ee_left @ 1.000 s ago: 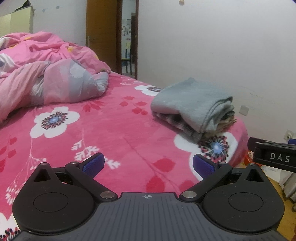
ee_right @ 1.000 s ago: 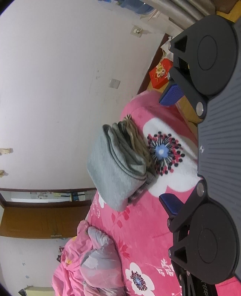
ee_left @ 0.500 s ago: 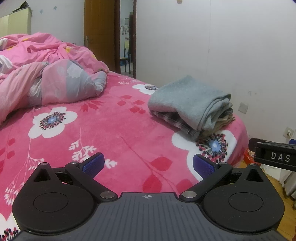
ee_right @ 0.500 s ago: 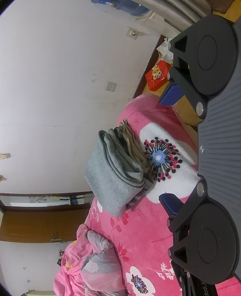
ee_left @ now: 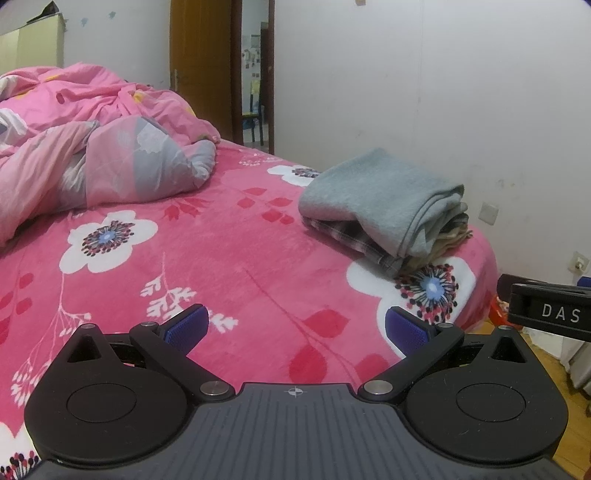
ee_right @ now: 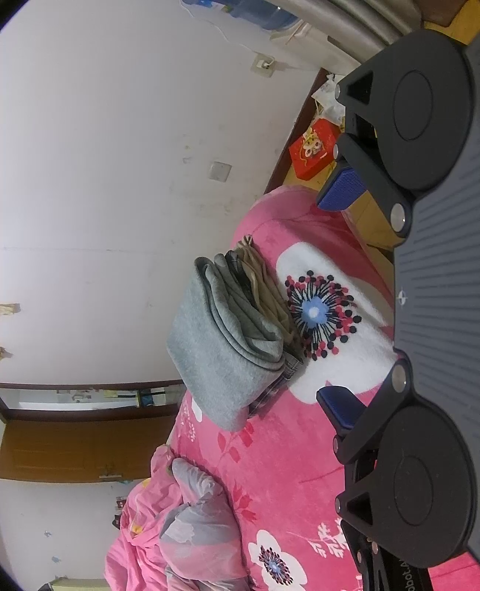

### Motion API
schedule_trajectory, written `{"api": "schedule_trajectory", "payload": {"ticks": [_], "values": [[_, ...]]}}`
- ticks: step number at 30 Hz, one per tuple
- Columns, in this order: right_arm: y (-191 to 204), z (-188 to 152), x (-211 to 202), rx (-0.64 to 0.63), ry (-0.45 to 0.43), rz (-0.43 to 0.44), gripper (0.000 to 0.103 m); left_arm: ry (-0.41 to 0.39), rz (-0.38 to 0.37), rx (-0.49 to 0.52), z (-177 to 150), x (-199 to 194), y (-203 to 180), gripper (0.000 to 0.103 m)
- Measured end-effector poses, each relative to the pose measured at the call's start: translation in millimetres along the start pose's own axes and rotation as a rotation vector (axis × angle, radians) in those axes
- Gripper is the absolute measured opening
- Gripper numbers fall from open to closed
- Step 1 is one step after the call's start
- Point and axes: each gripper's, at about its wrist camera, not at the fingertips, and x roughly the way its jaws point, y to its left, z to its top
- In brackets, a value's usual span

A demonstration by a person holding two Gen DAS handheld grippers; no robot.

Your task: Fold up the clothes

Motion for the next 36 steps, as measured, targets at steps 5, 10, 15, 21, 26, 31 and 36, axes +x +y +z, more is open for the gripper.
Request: {"api": "schedule_trajectory", "payload": {"ticks": [5, 10, 15, 21, 26, 31, 36], "values": [[0.7, -0.1, -0.2, 0.000, -0.001, 0.004, 0.103, 0.000, 0.003, 0.000, -0.1, -0.2, 0.5, 0.103], [2.6, -0.1, 0.7, -0.005, 0.000, 0.008, 0.103, -0.001, 0.009, -0.002, 0.2, -0.2, 1.7, 0.103], [4.7, 0.5, 0.6, -0.011, -0.001, 0.011, 0.103, -0.003, 0.010, -0.004, 0.9, -0.7, 3.3, 0.103], [5.8, 1.1, 0.7, -0.011, -0.002, 0.010, 0.103, -0.002, 0.016, -0.007, 1.8, 0.3, 1.9, 0.103], [6.3, 1.5, 1.1, -0.015, -0.004, 0.013, 0.103, -0.005, 0.017, -0.009, 2.2, -0.4, 3.6, 0.103], [7.8, 2.0, 1.3, -0.017, -0.003, 0.016, 0.103, -0.003, 0.017, -0.010, 1.9, 0.1, 5.3, 0.103], [9.1, 1.7, 1.2, -0.018, -0.002, 0.015, 0.103, -0.005, 0.017, -0.011, 1.8, -0.6, 6.2, 0.103]]}}
